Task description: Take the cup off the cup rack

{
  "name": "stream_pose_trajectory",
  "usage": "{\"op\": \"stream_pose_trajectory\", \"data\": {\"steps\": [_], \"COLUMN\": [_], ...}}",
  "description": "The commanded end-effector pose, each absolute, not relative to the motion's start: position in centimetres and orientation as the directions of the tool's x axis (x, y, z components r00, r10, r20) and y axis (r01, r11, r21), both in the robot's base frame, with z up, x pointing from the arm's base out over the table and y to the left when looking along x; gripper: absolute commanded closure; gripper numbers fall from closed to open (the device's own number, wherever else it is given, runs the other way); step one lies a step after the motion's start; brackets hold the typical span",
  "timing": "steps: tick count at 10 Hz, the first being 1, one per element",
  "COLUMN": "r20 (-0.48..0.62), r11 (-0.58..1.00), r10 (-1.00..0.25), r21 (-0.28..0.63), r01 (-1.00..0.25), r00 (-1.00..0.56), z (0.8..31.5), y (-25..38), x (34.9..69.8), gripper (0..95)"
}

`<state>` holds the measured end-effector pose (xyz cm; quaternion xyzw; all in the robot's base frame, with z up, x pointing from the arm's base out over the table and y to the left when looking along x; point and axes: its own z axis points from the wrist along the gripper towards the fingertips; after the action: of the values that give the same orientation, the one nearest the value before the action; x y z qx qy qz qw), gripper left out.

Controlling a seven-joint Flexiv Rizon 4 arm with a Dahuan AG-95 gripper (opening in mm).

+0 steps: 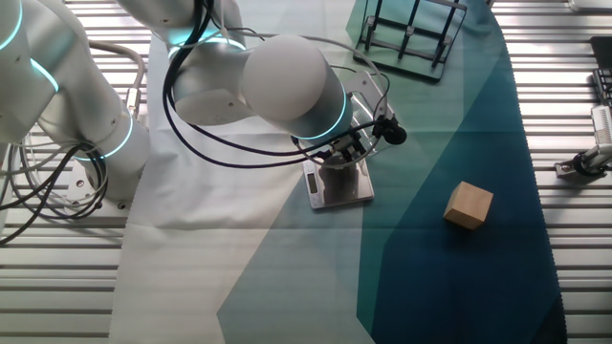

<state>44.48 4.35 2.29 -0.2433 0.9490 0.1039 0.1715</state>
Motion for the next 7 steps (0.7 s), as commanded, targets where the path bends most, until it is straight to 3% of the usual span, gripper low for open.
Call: {"op": "stream_pose_trajectory", "data": {"steps": [1,3,4,7], "r20": [-0.376,-0.377,-0.378,-0.382], "r11": [0.862,0.863,0.863,0.868], "r10": [-0.425,-0.424,-0.423,-0.418], "r21": [0.109,0.109,0.108,0.101], "r01": [-0.495,-0.494,-0.493,-0.486], "r00": [-0.823,-0.824,-0.823,-0.825], "z": [2.21,2.2,2.2,2.2], "y": [4.35,4.37,4.37,4.37], "x": [44.51,44.51,44.51,44.51], "gripper": [76.0,76.0,95.0,95.0]}}
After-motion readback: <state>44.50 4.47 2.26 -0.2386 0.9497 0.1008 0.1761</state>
